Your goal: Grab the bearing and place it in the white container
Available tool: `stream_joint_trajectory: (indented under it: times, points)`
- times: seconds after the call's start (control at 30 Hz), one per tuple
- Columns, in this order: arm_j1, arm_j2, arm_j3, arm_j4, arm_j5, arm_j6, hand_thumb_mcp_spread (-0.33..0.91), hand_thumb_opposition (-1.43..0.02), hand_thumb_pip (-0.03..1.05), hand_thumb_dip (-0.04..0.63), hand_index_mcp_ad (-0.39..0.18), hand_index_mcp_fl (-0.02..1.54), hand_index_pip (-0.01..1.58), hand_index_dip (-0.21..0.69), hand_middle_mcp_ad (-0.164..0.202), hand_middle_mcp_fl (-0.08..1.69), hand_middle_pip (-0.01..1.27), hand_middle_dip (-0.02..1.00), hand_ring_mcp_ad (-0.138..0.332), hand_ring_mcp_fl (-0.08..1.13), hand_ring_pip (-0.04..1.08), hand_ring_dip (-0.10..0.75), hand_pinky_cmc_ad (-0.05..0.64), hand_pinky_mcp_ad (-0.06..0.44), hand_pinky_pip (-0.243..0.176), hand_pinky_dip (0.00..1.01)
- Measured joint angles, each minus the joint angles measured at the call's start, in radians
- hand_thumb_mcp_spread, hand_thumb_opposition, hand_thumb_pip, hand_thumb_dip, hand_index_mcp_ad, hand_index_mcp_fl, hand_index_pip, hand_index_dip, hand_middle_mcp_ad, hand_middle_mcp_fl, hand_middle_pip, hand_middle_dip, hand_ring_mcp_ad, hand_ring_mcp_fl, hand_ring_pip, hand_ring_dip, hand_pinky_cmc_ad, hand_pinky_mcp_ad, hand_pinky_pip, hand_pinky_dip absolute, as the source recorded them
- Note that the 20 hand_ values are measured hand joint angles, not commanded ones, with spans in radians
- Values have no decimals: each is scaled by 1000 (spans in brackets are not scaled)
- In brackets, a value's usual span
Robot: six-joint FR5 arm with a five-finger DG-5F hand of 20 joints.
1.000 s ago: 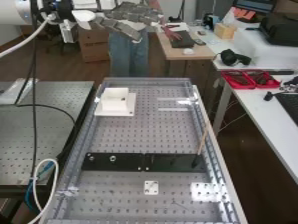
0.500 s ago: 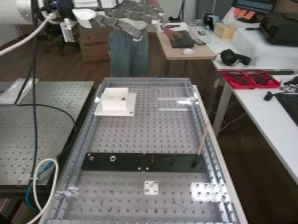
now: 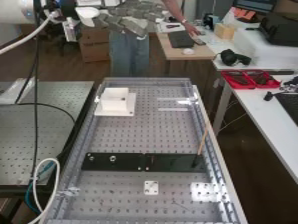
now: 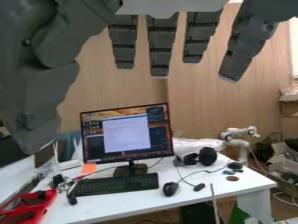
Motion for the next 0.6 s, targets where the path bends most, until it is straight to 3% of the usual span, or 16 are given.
stream_joint_trajectory:
  times: [0.33, 0.5, 0.6]
  points:
    - [7, -3, 36, -43, 14, 11, 208, -733, 504, 159, -113, 119, 103, 66, 52, 119, 126, 251, 133, -2, 94, 119, 398, 328, -89, 421]
    - [3, -4, 55, -66, 23, 56, 208, -737, 504, 159, -113, 112, 103, 66, 52, 122, 126, 251, 133, -2, 93, 119, 398, 328, -89, 421]
    - [2, -1, 64, -77, 36, 51, 211, -737, 504, 159, -113, 112, 103, 66, 52, 119, 126, 251, 133, -2, 93, 119, 398, 328, -89, 421]
